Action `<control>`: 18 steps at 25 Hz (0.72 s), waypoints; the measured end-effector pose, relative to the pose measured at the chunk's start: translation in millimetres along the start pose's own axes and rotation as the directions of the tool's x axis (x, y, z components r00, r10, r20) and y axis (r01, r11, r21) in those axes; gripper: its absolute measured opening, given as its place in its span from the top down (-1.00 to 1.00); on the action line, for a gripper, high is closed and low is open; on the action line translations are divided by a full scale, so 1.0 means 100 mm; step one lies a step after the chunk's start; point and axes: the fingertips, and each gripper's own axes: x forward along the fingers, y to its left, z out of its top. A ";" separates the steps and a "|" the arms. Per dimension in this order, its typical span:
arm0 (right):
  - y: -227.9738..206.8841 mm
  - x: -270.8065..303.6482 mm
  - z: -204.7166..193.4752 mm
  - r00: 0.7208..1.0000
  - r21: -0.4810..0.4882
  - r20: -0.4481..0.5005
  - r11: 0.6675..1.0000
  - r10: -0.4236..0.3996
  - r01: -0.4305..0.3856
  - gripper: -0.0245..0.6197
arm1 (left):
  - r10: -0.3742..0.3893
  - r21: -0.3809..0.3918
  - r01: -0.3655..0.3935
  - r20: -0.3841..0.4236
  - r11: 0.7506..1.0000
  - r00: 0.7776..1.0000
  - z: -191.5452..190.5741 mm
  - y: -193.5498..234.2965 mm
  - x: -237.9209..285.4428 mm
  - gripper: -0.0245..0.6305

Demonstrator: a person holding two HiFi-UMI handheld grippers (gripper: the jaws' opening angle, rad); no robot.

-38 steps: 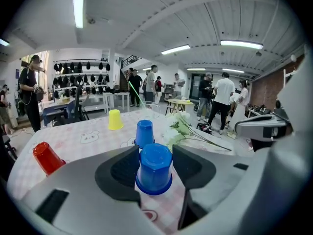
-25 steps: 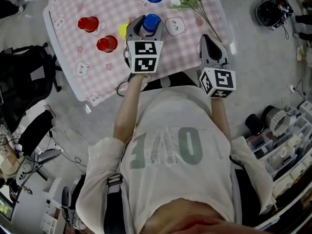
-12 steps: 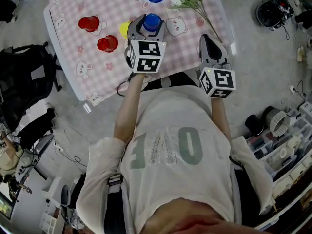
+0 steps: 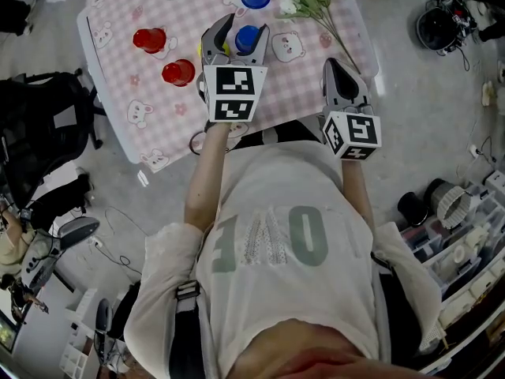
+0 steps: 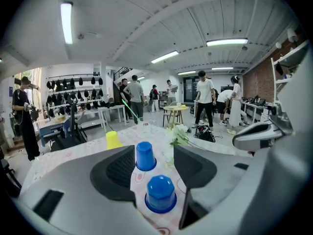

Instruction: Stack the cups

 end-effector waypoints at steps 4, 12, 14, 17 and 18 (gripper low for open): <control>0.01 0.01 0.06 1.000 -0.001 0.016 1.000 0.006 -0.006 0.83 | 0.020 0.031 -0.022 0.065 0.999 0.998 0.36 0.14 0.03 0.22; 0.00 0.01 0.07 1.000 0.011 0.017 1.000 0.006 -0.006 0.83 | -0.014 0.084 0.012 0.024 0.996 1.000 0.60 0.37 0.53 0.14; -0.03 -0.01 0.03 1.000 0.018 0.008 1.000 0.000 0.000 0.83 | -0.025 0.073 0.027 -0.024 0.997 0.999 0.49 0.37 0.68 0.13; -0.08 -0.02 0.00 1.000 0.029 0.000 0.999 -0.013 0.013 0.83 | -0.049 0.039 0.054 -0.102 0.998 0.994 0.27 0.35 0.87 0.13; -0.10 -0.02 0.00 1.000 0.032 -0.002 0.999 -0.017 0.017 0.83 | -0.058 0.027 0.062 -0.126 0.998 0.990 0.21 0.34 0.92 0.13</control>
